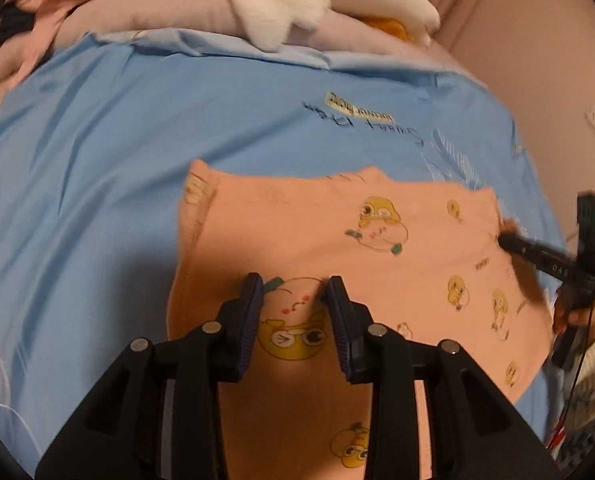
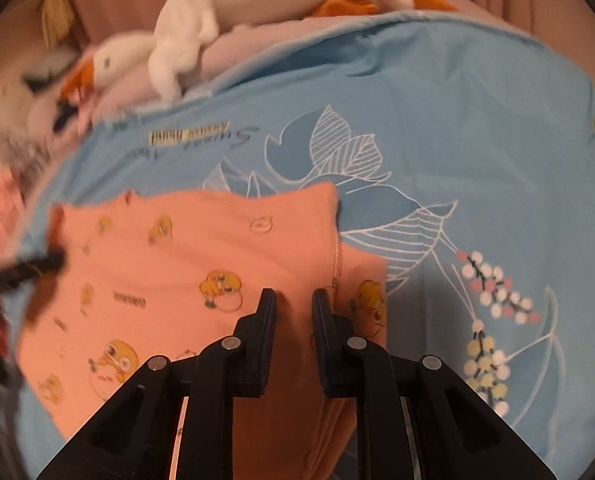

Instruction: Fold small clothes

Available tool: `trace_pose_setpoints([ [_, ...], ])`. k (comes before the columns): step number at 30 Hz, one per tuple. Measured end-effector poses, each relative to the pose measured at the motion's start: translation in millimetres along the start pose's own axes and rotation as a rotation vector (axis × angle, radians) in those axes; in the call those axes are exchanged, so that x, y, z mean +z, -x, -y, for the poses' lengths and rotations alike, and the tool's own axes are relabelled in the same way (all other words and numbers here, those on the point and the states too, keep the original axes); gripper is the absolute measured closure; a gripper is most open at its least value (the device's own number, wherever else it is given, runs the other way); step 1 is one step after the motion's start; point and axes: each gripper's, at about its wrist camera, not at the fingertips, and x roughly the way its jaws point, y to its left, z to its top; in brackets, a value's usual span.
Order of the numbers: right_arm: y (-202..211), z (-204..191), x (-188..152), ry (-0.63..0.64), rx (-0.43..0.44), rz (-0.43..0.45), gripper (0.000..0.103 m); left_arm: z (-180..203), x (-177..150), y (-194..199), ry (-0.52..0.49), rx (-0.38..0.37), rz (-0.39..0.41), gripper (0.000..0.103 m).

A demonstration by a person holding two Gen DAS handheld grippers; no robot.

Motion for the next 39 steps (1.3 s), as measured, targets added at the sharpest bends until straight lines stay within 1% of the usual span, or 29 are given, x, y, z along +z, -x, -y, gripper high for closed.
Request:
trace_pose_setpoints([
  [2,8.7,9.5,2.7,-0.084,0.030,0.004,0.086,-7.3,2.0,12.0,0.090,-0.035,0.014,0.070],
  [3,15.6,11.3,2.8,-0.096,0.027,0.011,0.086,-8.6,1.0,19.7,0.113,-0.044,0.022,0.068],
  [4,23.1,11.7,0.7,-0.095,0.016,0.019,0.083,-9.2,-1.2,30.3,0.124,-0.050,0.036,0.066],
  [5,32.2,11.0,-2.3,-0.092,0.004,0.028,0.075,-8.8,-5.5,42.3,0.126,-0.048,0.053,0.055],
  [6,41.6,11.7,-6.9,-0.095,0.004,0.037,0.070,-9.8,-9.3,52.3,0.132,-0.045,0.071,0.038],
  [7,49.7,13.4,-12.2,-0.108,0.014,0.047,0.059,-11.3,-14.5,63.6,0.144,-0.048,0.092,0.031],
  [8,57.5,15.2,-18.6,-0.123,0.025,0.053,0.053,-15.1,-23.8,78.5,0.165,-0.061,0.123,0.025],
  [9,64.8,17.6,-26.7,-0.140,0.036,0.057,0.052,-18.4,-31.4,86.5,0.176,-0.067,0.134,0.024],
  [12,76.0,27.7,-50.8,-0.201,0.076,0.045,0.052,-31.2,-59.9,104.1,0.228,-0.085,0.132,0.024],
  [16,80.7,46.0,-80.0,-0.331,0.148,0.018,0.052,-47.4,-97.8,104.5,0.333,-0.163,0.104,0.024],
  [19,84.4,48.3,-92.1,-0.356,0.152,0.004,0.052,-49.5,-113.3,103.6,0.368,-0.162,0.097,0.024],
  [24,86.1,40.4,-98.1,-0.355,0.180,-0.014,0.052,-46.1,-114.7,99.3,0.386,-0.180,0.083,0.024],
  [26,84.6,38.9,-100.2,-0.357,0.184,-0.020,0.051,-40.5,-111.6,97.7,0.376,-0.169,0.087,0.024],
  [28,80.8,35.6,-101.6,-0.356,0.190,-0.030,0.048,-34.4,-109.8,97.6,0.352,-0.122,0.092,0.024],
  [29,78.7,34.0,-102.4,-0.358,0.193,-0.037,0.046,-30.2,-108.9,97.6,0.333,-0.087,0.094,0.024],
  [31,77.2,30.4,-105.4,-0.351,0.192,-0.047,0.046,-24.1,-107.2,96.8,0.297,-0.045,0.098,0.024],
  [33,80.0,25.6,-106.8,-0.340,0.163,-0.038,0.046,-19.0,-106.8,95.6,0.267,-0.004,0.092,0.024],
  [34,83.6,22.8,-106.5,-0.329,0.139,-0.026,0.046,-16.2,-106.2,94.3,0.255,0.005,0.087,0.024],
  [36,89.8,14.6,-103.7,-0.289,0.116,0.006,0.045,-16.3,-103.4,87.3,0.256,-0.022,0.074,0.024],
  [37,90.8,11.6,-102.1,-0.276,0.124,0.013,0.045,-16.5,-101.3,80.3,0.258,-0.039,0.049,0.024],
  [39,90.3,5.1,-99.3,-0.267,0.140,0.014,0.046,-17.2,-97.7,68.1,0.262,-0.046,0.013,0.024],
])
